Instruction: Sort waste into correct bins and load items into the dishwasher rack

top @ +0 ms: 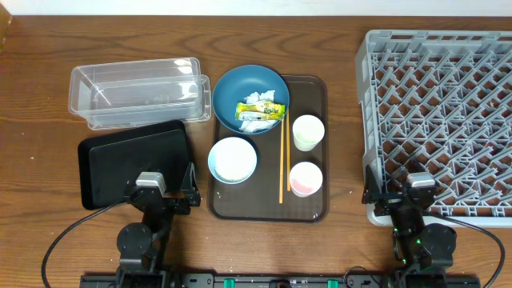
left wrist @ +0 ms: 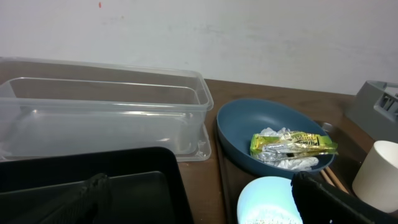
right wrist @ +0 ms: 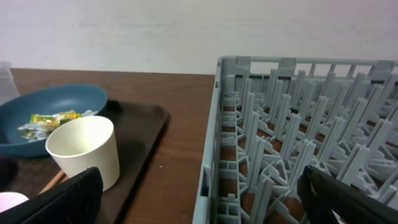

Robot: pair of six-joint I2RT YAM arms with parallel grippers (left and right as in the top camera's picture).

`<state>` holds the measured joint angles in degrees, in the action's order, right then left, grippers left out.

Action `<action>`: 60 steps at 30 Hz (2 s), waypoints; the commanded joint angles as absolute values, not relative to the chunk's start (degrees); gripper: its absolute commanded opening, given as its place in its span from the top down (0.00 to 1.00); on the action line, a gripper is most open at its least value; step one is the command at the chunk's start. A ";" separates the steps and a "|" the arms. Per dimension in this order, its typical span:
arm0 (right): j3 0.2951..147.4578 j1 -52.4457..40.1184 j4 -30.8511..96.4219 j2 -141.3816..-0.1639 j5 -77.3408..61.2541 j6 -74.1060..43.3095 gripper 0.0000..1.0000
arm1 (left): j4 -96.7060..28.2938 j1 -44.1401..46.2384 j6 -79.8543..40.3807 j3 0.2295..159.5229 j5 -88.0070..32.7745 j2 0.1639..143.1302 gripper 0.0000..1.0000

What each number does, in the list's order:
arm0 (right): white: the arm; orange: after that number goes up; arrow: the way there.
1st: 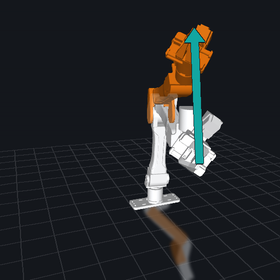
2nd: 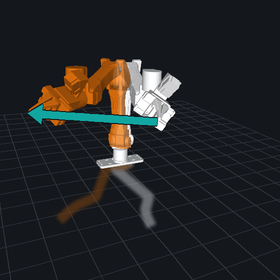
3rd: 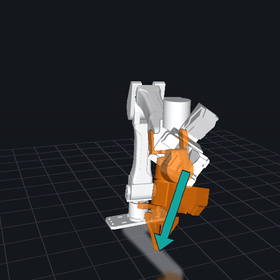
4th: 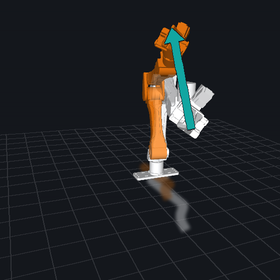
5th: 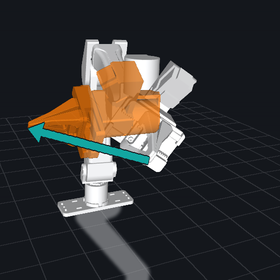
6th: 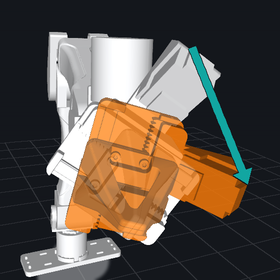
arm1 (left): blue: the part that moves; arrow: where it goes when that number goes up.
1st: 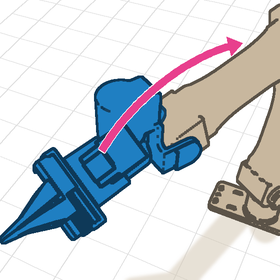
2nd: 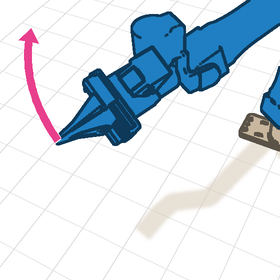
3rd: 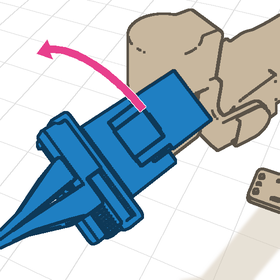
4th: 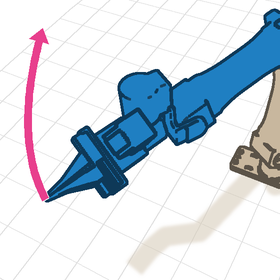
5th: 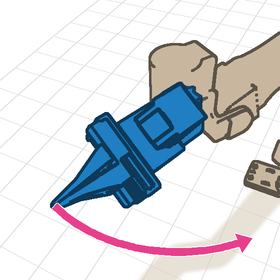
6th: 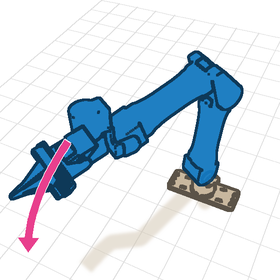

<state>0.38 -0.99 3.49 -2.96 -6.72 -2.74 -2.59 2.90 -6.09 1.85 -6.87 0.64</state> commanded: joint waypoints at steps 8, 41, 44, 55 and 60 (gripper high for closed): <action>7.81 -1.15 7.90 -4.05 -8.38 -5.50 0.01 | -12.27 2.98 -9.34 9.32 -7.03 6.11 0.05; 53.89 -1.15 56.82 -39.24 -7.73 -3.57 0.01 | -58.39 2.98 -11.53 59.11 -21.41 51.48 0.01; 53.89 -1.15 56.82 -39.33 -7.60 -3.55 0.01 | -54.74 3.05 -11.81 59.11 -25.39 53.78 0.05; 53.89 -1.15 57.65 -39.33 -6.22 -3.57 0.01 | -45.10 19.64 -14.06 59.11 -26.33 68.14 0.09; 53.89 -1.15 57.71 -39.33 -6.20 -3.57 0.01 | -42.46 27.79 -14.31 59.11 -26.35 75.20 0.09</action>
